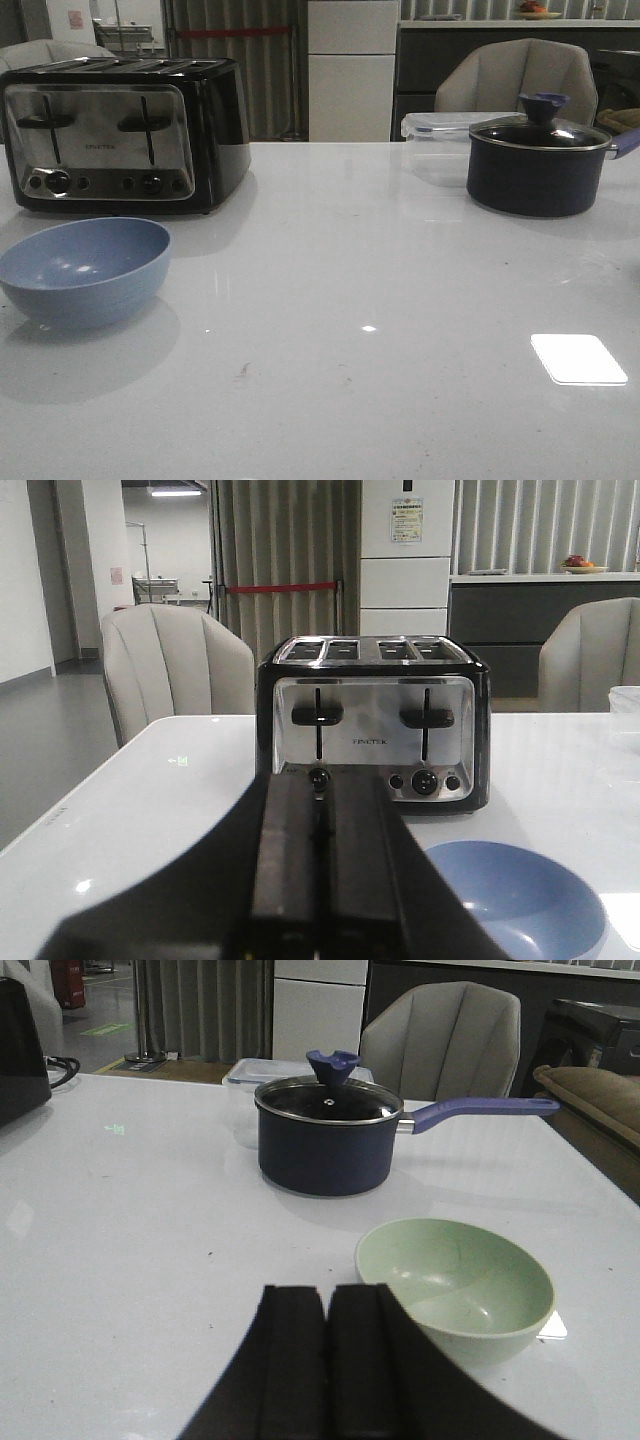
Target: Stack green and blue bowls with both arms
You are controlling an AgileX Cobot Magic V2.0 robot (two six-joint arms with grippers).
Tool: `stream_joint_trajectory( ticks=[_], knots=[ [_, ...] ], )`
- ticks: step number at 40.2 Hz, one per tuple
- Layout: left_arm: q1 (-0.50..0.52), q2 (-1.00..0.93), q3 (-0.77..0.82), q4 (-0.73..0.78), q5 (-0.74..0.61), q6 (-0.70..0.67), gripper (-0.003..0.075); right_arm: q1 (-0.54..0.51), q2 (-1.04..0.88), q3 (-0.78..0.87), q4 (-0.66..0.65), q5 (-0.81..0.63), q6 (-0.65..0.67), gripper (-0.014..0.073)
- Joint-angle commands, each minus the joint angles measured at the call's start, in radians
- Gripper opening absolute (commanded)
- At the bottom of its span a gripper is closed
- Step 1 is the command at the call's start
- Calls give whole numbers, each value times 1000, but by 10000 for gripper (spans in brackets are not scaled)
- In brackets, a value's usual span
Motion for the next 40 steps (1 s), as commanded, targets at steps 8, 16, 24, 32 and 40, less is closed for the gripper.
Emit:
stream_joint_trajectory(
  ticks=[8, 16, 24, 32, 40],
  knots=[
    [1, -17, 8, -6, -87, 0, 98, -5, -20, -5, 0, -90, -6, 36],
    [1, -17, 8, -6, -87, 0, 98, -5, -20, -5, 0, -90, -6, 36],
    [1, -17, 8, -6, -87, 0, 98, -5, -20, -5, -4, -98, -6, 36],
    [1, -17, 8, -6, -87, 0, 98, -5, -20, -5, -4, -98, -6, 36],
    [1, -17, 6, 4, -137, 0, 98, -5, -20, -7, 0, -179, -6, 36]
  ],
)
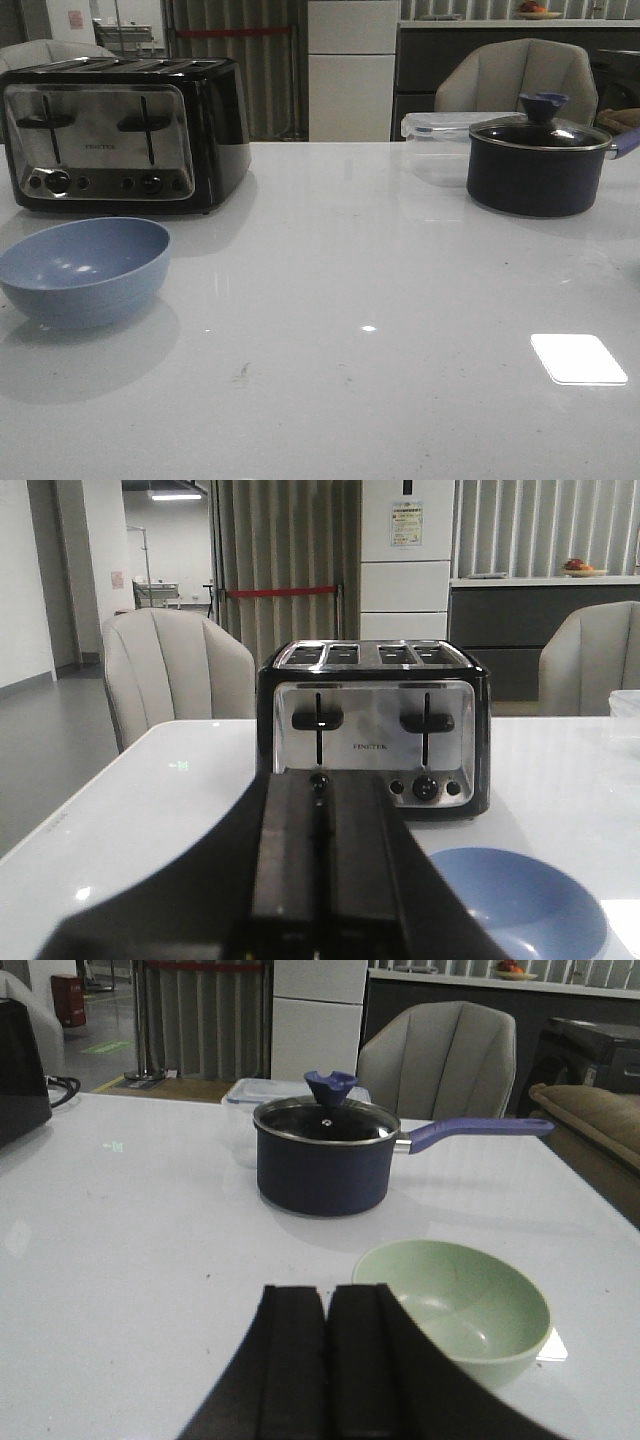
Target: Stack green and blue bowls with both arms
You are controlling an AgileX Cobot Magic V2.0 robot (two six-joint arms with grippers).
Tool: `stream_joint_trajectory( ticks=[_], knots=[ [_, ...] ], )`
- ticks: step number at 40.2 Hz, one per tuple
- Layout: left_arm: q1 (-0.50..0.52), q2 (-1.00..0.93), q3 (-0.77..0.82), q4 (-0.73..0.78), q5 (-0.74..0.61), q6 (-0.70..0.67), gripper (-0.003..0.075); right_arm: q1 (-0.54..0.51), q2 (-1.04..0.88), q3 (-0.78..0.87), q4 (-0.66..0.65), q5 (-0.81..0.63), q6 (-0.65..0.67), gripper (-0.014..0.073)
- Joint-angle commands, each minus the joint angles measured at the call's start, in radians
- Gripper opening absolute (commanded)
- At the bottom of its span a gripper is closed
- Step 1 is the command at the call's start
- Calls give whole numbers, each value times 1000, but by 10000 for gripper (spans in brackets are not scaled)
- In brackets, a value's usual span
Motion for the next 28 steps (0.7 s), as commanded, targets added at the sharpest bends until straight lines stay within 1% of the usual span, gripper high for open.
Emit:
stream_joint_trajectory(
  ticks=[1, 7, 11, 14, 21, 28],
  knots=[
    [1, -17, 0, 2, -131, 0, 98, -5, -20, -11, 0, -145, -6, 36],
    [1, -17, -74, 0, -120, 0, 98, -5, -20, -103, 2, -142, -6, 36],
    [1, -13, -144, 0, -116, 0, 98, -5, -20, -197, 2, -112, -6, 36],
    [1, -4, -207, 0, -83, 0, 98, -5, -11, -260, 2, -87, -6, 36],
    [1, 65, -361, 0, 45, 0, 98, -5, 58, -417, 2, 32, -6, 36],
    [1, 177, -493, 0, 179, 0, 98, -5, 176, -546, 2, 167, -6, 36]
  ],
)
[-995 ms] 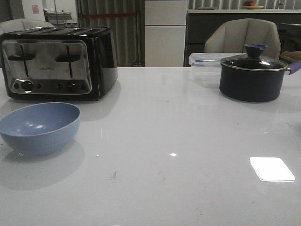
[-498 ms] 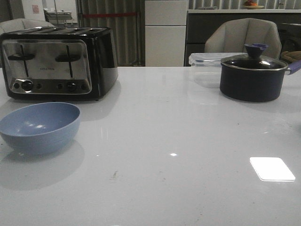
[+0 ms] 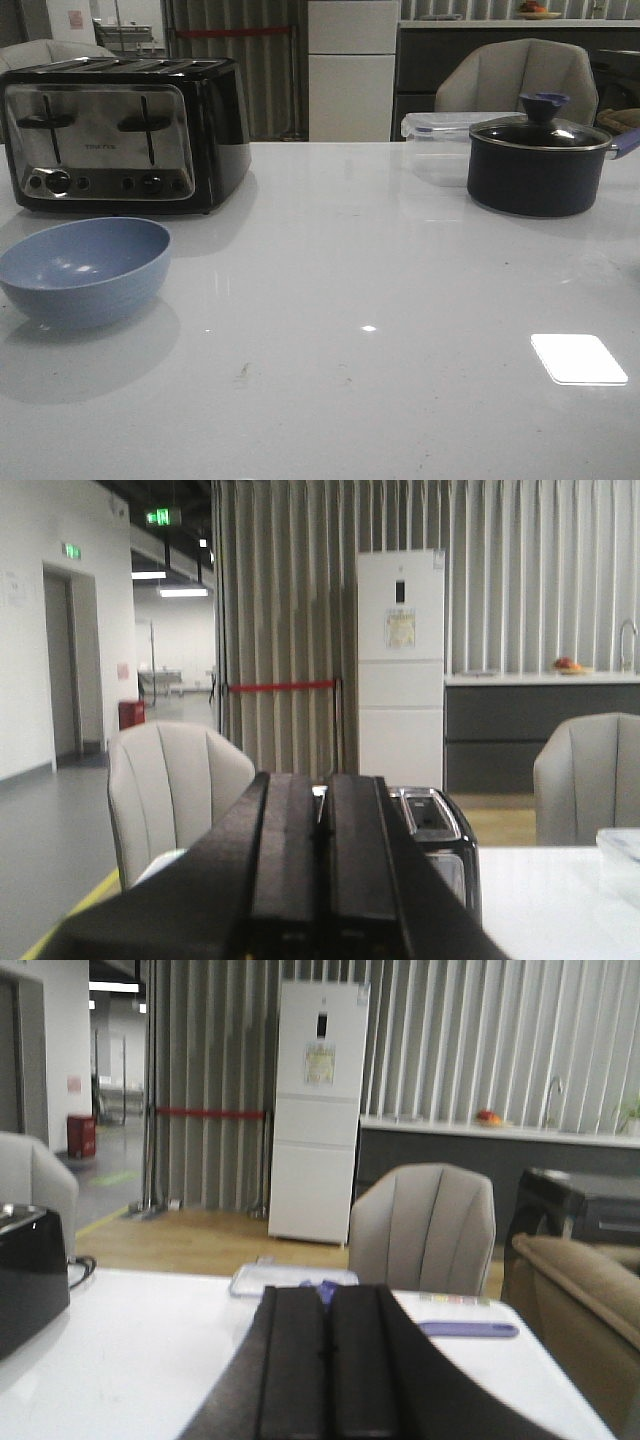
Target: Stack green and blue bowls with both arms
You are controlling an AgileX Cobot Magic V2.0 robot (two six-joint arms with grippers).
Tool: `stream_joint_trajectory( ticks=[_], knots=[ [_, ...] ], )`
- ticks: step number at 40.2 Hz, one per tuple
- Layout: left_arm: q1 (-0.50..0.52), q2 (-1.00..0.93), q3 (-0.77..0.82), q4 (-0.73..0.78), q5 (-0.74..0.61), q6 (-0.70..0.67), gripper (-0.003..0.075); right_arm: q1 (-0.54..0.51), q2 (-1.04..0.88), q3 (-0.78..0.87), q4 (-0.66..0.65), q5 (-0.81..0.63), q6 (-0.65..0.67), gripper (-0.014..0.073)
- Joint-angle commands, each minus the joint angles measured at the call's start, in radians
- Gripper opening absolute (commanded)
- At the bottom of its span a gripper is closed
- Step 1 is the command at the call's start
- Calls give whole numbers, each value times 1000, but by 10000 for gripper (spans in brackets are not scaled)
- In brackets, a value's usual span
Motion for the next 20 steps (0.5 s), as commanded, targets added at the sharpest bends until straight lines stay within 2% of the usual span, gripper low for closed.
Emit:
stream_joint_trajectory(
  ticks=[1, 14, 20],
  knots=[
    [1, 78, -94, -7, 19, 0, 98, -5, 87, -89, 1, 17, -6, 36],
    [1, 236, -139, -7, 287, 0, 98, -5, 303, -122, 7, 274, -6, 36],
    [1, 300, -137, -7, 379, 0, 98, -5, 389, -122, 7, 324, -6, 36]
  ],
)
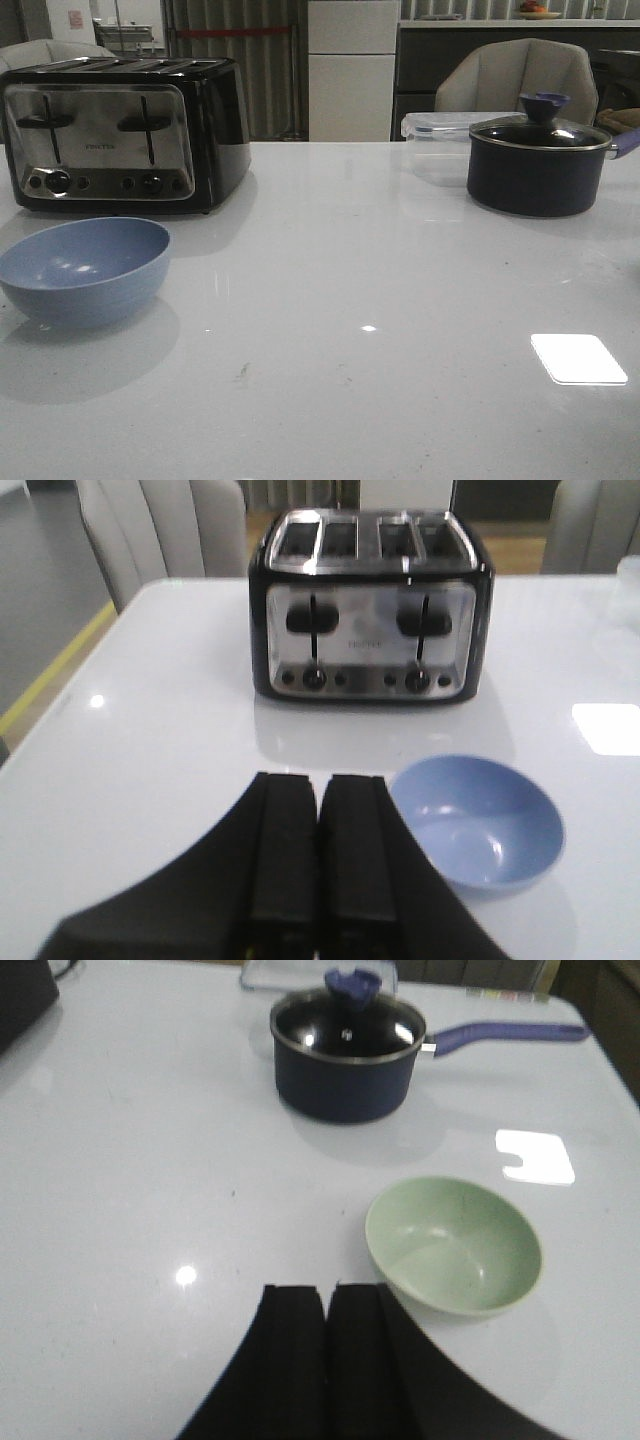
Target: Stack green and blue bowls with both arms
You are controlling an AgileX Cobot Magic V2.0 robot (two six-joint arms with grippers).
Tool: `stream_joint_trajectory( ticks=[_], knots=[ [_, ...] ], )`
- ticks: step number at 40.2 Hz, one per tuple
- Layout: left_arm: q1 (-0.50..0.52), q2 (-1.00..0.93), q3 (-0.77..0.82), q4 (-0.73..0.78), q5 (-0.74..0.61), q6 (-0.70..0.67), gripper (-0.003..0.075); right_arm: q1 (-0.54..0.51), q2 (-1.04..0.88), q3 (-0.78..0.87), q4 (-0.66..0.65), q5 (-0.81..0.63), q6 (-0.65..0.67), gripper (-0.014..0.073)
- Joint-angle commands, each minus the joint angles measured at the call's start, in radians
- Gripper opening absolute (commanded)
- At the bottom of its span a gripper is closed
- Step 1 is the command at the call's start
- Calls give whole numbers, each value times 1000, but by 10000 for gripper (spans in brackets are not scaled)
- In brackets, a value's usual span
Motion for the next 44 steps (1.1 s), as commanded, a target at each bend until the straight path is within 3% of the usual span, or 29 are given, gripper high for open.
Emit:
stream_joint_trajectory(
  ticks=[1, 9, 21, 25, 30, 34, 44],
  knots=[
    [1, 45, -35, -7, -23, 0, 98, -5, 64, -36, 5, -40, -6, 36],
    [1, 95, -35, -7, 44, 0, 98, -5, 134, -36, 6, -17, -6, 36],
    [1, 108, -35, -7, 41, 0, 103, -5, 181, -36, 6, -16, -6, 47],
    [1, 108, -35, -7, 41, 0, 159, -5, 192, -36, 6, -14, -6, 165],
    [1, 108, -35, -7, 41, 0, 380, -5, 199, -36, 6, -21, -6, 426],
    [1, 108, -35, -7, 37, 0, 515, -5, 211, -36, 6, -26, -6, 547],
    [1, 108, -35, -7, 15, 0, 531, -22, 334, -91, 24, 6, 35, 556]
  ],
)
